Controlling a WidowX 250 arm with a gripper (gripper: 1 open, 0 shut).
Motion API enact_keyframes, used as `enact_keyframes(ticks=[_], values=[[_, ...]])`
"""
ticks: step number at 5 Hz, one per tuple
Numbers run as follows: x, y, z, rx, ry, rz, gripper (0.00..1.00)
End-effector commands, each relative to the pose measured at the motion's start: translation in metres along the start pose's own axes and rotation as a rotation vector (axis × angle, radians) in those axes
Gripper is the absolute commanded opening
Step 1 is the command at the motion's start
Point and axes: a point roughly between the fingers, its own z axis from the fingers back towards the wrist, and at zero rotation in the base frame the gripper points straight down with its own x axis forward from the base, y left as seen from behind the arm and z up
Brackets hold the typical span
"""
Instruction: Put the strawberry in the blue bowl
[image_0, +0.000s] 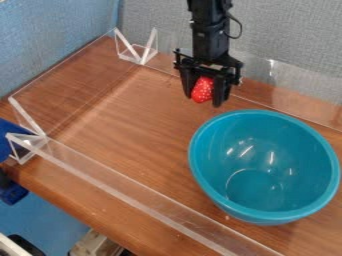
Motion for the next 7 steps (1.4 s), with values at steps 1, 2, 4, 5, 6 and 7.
enact_keyframes(ticks=[1, 2, 4, 5, 6, 7], values=[[0.006, -0.009, 0.034, 0.019, -0.102, -0.044, 0.00], [-0.002, -0.016, 0.046, 0.029, -0.122, -0.061, 0.00], [-0.029, -0.047, 0.096, 0.053, -0.213, -0.129, 0.00], [-0.050, -0.073, 0.104, 0.044, -0.213, -0.180, 0.00], [-0.068, -0.100, 0.095, 0.032, -0.182, -0.240, 0.00], [-0.090, -0.119, 0.090, 0.026, -0.156, -0.286, 0.00]])
